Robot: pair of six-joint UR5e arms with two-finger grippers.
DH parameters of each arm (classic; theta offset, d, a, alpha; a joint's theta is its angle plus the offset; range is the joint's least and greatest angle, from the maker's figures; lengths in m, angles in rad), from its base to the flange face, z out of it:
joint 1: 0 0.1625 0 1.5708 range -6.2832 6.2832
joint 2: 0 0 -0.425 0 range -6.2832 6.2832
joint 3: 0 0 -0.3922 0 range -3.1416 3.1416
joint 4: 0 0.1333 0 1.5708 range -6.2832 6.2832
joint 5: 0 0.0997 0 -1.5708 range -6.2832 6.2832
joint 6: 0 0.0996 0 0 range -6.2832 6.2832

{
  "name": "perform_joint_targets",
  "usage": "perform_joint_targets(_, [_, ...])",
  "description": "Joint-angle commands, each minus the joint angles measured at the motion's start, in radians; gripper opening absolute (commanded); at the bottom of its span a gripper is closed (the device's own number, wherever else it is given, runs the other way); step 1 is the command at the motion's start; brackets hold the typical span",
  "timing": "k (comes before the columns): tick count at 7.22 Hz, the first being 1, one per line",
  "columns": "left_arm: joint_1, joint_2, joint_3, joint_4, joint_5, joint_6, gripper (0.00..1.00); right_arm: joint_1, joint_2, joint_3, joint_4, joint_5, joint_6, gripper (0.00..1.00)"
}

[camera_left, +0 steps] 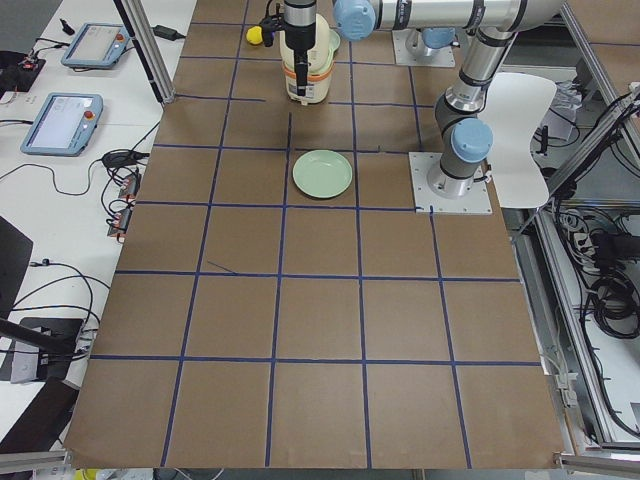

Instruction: Press rice cooker button

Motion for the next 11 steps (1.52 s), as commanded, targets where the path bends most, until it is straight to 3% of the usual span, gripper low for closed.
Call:
perform_joint_targets(1, [0.0, 0.0, 0.0, 0.0, 0.0, 0.0, 1.0, 0.004, -0.006, 0.012, 0.008, 0.011, 0.008, 1.0])
perform_joint_targets(11, [0.0, 0.0, 0.0, 0.0, 0.0, 0.0, 1.0, 0.004, -0.009, 0.03, -0.007, 0.014, 0.01, 1.0])
